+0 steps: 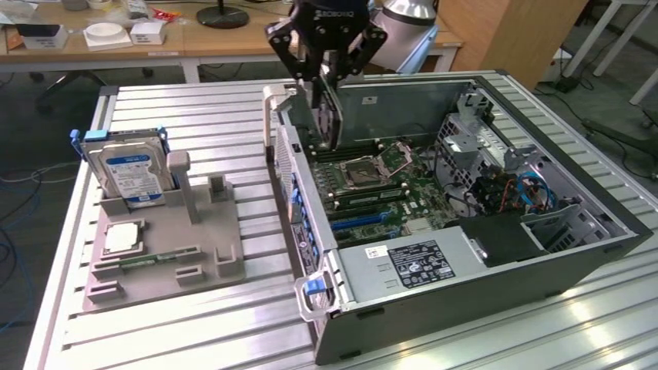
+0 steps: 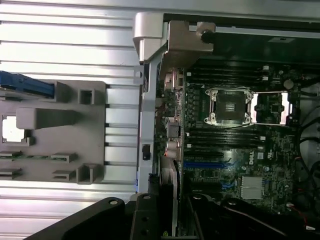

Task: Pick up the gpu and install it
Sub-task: 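Pick up the gpu and move the gpu toward the slot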

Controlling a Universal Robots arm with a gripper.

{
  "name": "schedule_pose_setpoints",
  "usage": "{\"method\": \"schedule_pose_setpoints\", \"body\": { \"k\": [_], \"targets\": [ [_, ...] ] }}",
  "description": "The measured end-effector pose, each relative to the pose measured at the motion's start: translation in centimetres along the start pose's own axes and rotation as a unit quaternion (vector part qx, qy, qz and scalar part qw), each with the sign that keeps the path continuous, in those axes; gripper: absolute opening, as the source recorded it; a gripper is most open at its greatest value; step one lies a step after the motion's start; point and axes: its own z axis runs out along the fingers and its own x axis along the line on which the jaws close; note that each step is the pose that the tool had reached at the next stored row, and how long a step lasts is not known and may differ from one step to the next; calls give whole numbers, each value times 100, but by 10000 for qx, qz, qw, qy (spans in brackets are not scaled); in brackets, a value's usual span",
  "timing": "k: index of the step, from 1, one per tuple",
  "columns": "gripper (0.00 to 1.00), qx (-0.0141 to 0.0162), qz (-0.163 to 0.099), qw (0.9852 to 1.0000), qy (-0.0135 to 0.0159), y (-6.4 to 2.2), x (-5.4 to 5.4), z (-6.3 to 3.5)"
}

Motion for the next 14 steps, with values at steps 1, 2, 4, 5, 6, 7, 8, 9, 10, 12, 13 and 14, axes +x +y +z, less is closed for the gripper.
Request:
{"method": "schedule_pose_setpoints", "body": {
  "k": [1, 2, 4, 5, 6, 7, 8, 9, 10, 12, 13, 14],
  "targets": [
    [27, 0, 0, 10000, 0, -1, -45, 3],
    [27, -1, 0, 10000, -1, -2, -87, 7],
    [27, -1, 0, 10000, -1, -4, -157, 15],
    [27, -1, 0, 10000, -1, -5, -190, 19],
    [27, 0, 0, 10000, -1, -5, -221, 22],
    [27, -1, 1, 10000, -1, -6, -255, 26],
    [27, -1, 0, 10000, 0, -7, -291, 30],
    [27, 0, -1, 10000, 0, -8, -329, 32],
    [27, 0, -1, 10000, 0, -9, -369, 35],
    [27, -1, -2, 10000, 0, -11, -444, 40],
    [27, -1, -2, 10000, -1, -12, -480, 43],
    [27, -1, -2, 10000, -1, -13, -514, 47]
  ]
}}
